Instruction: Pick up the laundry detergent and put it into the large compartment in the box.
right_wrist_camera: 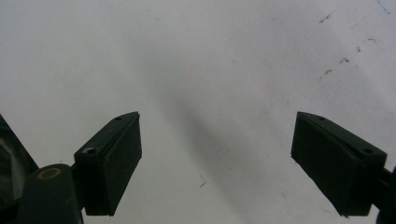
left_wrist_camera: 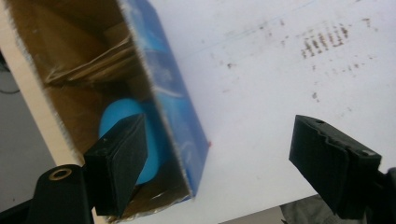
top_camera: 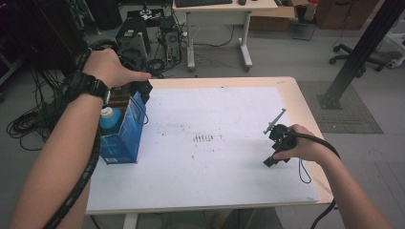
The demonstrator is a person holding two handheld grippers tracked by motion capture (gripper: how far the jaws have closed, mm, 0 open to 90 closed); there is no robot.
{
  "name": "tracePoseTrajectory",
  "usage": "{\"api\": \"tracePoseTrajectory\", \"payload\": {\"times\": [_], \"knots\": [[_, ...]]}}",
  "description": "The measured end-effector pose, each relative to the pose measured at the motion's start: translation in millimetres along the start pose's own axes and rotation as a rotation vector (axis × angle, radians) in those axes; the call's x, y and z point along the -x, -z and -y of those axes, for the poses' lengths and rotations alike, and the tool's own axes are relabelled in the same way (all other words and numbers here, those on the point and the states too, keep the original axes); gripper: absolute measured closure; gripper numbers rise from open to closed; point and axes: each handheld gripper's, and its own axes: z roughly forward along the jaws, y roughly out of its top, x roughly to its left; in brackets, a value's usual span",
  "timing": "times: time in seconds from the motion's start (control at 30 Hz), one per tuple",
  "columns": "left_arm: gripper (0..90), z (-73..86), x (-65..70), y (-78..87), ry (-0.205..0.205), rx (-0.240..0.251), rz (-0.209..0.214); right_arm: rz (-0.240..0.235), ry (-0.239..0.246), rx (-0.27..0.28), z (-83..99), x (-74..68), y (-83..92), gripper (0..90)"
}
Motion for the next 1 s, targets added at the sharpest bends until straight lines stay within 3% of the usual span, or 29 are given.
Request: {"api": "tracePoseTrajectory", "payload": {"times": [0.47, 0.77, 1.0], "knots": [[18.4, -11.4, 47.3, -11.7, -0.153, 0.009, 0.038, 0.008, -0.004, 0.003, 2.3, 0.2, 5.6, 16.6], [17.6, -12.3, 68.9, -31.9, -0.246, -0.020, 0.044, 0.014, 0.002, 0.004, 2.5, -0.3, 8.8, 16.6], [17.3, -11.6, 80.9, -46.6, -0.292, -0.031, 0.051, 0.021, 0.004, 0.007, 2.3, -1.7, 12.8, 16.5]]}}
